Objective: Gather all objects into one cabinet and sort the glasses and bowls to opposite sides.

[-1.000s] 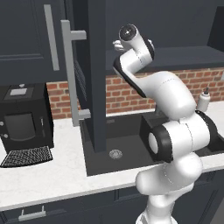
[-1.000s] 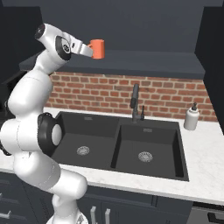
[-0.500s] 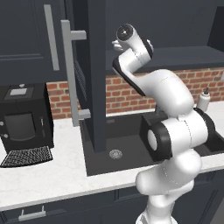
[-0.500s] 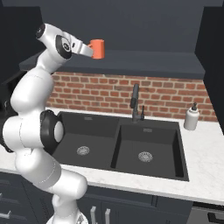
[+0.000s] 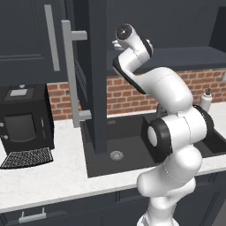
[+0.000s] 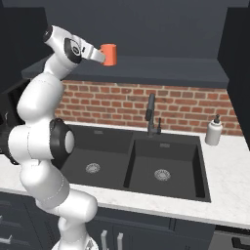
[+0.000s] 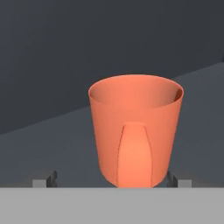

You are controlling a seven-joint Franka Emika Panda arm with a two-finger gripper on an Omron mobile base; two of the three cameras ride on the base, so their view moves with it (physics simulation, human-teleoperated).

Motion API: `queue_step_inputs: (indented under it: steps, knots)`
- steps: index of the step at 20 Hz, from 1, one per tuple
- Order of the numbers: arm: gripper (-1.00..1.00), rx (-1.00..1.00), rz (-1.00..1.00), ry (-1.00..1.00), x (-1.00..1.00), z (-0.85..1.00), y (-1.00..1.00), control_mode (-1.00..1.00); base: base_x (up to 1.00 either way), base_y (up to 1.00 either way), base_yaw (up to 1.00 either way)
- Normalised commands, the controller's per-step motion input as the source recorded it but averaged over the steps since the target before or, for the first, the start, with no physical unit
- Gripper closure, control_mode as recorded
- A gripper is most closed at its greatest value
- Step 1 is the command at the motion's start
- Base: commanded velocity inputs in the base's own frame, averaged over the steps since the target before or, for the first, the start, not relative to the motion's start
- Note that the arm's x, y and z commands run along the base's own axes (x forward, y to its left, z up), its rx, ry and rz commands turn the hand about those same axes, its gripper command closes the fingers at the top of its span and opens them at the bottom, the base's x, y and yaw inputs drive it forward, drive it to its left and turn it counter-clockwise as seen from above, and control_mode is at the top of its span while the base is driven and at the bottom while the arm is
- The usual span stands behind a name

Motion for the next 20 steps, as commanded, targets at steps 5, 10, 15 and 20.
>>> queue_step_inputs:
  steps: [5, 10, 15, 20]
  knots:
    - [-1.00, 0.00, 0.00, 0.04, 0.07, 0.00, -0.01, -1.00, 0.00, 0.00, 0.00]
    - [-1.00, 0.00, 0.00, 0.06, 0.00, 0.00, -0.03, -1.00, 0.00, 0.00, 0.00]
    - [1.00, 0.00, 0.00, 0.04, 0.00, 0.00, -0.02, -1.00, 0.00, 0.00, 0.00]
    - [1.00, 0.00, 0.00, 0.01, 0.00, 0.00, 0.00, -1.00, 0.00, 0.00, 0.00]
